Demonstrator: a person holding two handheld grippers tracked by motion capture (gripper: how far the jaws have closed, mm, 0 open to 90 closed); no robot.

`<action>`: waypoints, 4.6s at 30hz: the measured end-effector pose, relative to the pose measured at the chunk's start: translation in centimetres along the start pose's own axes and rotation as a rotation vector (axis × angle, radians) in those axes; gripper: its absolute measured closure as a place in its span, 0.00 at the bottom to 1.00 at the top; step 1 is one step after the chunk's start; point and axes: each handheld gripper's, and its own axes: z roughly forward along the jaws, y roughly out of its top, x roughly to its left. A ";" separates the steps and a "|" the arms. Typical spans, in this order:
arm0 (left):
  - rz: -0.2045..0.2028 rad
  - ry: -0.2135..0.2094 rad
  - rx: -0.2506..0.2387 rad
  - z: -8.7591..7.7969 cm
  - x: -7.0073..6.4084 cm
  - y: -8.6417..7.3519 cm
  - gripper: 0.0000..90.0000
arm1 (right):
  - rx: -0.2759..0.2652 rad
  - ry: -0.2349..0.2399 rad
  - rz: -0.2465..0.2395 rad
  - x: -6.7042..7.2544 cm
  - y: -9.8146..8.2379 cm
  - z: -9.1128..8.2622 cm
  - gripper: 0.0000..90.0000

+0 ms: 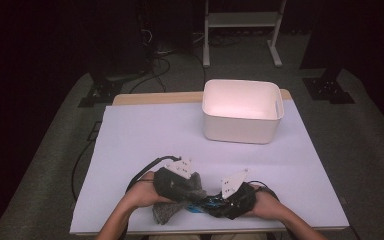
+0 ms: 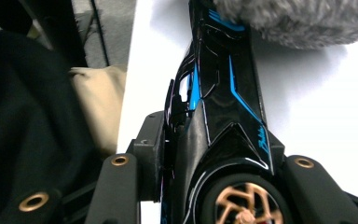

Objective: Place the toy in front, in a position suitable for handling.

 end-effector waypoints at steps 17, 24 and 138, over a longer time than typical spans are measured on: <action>-0.007 0.056 0.038 0.1 2.3 0.6 0.87 | -0.027 -0.061 0.020 -3.1 0.7 0.7 0.58; -0.007 0.043 0.023 0.0 2.2 0.3 0.84 | -0.044 -0.109 0.064 -2.4 -0.9 -0.9 0.46; 0.004 0.111 0.082 -2.2 2.2 -1.5 0.88 | -0.131 -0.155 0.087 -1.6 -1.9 -2.4 0.63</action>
